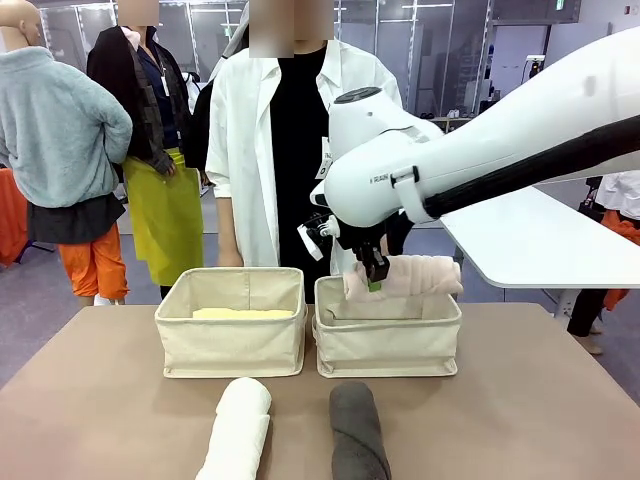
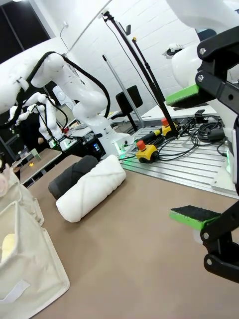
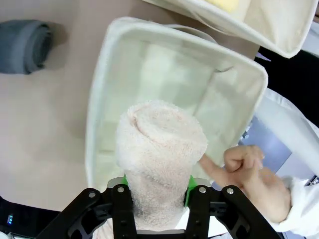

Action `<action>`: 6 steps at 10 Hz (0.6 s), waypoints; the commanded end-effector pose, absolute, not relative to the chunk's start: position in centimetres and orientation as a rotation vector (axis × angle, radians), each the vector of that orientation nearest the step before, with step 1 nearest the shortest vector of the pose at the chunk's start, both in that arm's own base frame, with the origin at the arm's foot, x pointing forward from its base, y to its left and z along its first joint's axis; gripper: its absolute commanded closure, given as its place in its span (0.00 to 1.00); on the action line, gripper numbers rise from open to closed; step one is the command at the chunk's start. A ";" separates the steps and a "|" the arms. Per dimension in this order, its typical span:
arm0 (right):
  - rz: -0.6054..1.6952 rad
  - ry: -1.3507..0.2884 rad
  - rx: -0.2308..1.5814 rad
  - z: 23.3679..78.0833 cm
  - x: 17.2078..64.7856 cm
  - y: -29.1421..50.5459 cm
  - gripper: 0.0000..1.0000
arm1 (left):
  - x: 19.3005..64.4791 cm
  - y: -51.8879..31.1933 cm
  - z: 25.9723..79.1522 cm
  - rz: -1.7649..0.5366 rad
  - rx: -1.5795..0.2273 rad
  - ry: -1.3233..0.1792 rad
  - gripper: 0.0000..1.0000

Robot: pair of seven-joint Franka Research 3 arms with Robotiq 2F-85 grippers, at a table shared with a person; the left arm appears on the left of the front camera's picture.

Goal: Divide the towels into two baskets.
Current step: Pick up one hotel-folded towel from the bottom of the table and place it in the Fabric basket indicated by the person.

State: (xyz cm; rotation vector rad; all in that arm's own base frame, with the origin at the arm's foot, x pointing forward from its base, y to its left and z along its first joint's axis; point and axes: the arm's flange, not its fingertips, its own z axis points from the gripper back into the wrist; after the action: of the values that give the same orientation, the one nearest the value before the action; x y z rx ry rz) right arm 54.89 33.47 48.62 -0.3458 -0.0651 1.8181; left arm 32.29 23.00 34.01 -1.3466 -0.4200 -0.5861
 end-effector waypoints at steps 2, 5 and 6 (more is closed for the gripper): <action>1.843 -0.035 -0.350 47.9 58.1 34.9 0.63 | 31.8 23.1 34.3 -0.595 -1.351 -0.437 0.00; 1.842 0.000 -0.324 44.1 59.0 35.8 0.22 | 31.8 23.1 34.3 -0.595 -1.351 -0.437 0.00; 1.844 -0.004 -0.325 43.9 58.7 35.8 0.12 | 31.8 23.1 34.3 -0.595 -1.351 -0.437 0.00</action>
State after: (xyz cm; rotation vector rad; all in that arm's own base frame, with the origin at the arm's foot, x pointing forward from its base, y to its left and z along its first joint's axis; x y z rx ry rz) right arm 59.05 35.55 43.13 -0.3099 -0.0096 1.8382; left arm 32.29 22.99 34.00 -1.3466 -0.4199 -0.5863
